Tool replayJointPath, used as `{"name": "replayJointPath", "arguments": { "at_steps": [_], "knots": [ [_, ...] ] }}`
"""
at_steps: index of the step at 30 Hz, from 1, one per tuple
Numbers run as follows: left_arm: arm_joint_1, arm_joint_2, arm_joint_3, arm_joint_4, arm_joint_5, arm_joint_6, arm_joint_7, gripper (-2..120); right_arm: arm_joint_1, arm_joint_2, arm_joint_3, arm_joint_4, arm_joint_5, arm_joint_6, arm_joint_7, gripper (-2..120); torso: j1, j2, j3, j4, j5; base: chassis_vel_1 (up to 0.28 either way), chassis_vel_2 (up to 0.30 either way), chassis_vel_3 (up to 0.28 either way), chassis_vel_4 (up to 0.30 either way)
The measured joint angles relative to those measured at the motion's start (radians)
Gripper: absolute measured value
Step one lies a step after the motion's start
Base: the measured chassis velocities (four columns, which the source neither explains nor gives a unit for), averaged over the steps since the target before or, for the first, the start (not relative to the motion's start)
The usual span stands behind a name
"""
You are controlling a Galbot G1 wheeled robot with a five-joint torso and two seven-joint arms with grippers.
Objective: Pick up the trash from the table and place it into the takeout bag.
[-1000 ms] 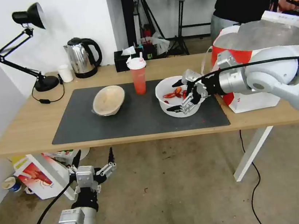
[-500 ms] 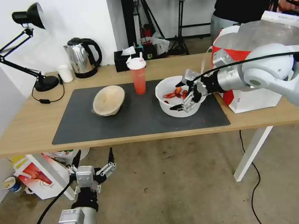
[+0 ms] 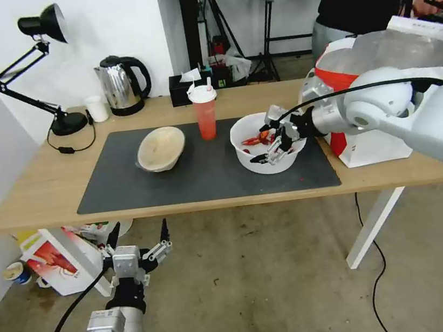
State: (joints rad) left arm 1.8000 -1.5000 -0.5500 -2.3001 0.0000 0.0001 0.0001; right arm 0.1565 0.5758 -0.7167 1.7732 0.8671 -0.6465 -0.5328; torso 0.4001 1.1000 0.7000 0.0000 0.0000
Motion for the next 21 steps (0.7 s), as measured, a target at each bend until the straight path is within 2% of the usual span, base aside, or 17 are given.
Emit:
{"name": "replayJointPath", "arguments": {
  "at_steps": [21],
  "knots": [
    [0.0,0.0,0.0,0.0,0.0,0.0,0.0,100,-0.001,0.018,-0.04,0.0,-0.019,-0.011,0.032,100,0.0,0.0,0.0,-0.0001,0.0,0.0,0.0,0.0,0.0]
  ]
}}
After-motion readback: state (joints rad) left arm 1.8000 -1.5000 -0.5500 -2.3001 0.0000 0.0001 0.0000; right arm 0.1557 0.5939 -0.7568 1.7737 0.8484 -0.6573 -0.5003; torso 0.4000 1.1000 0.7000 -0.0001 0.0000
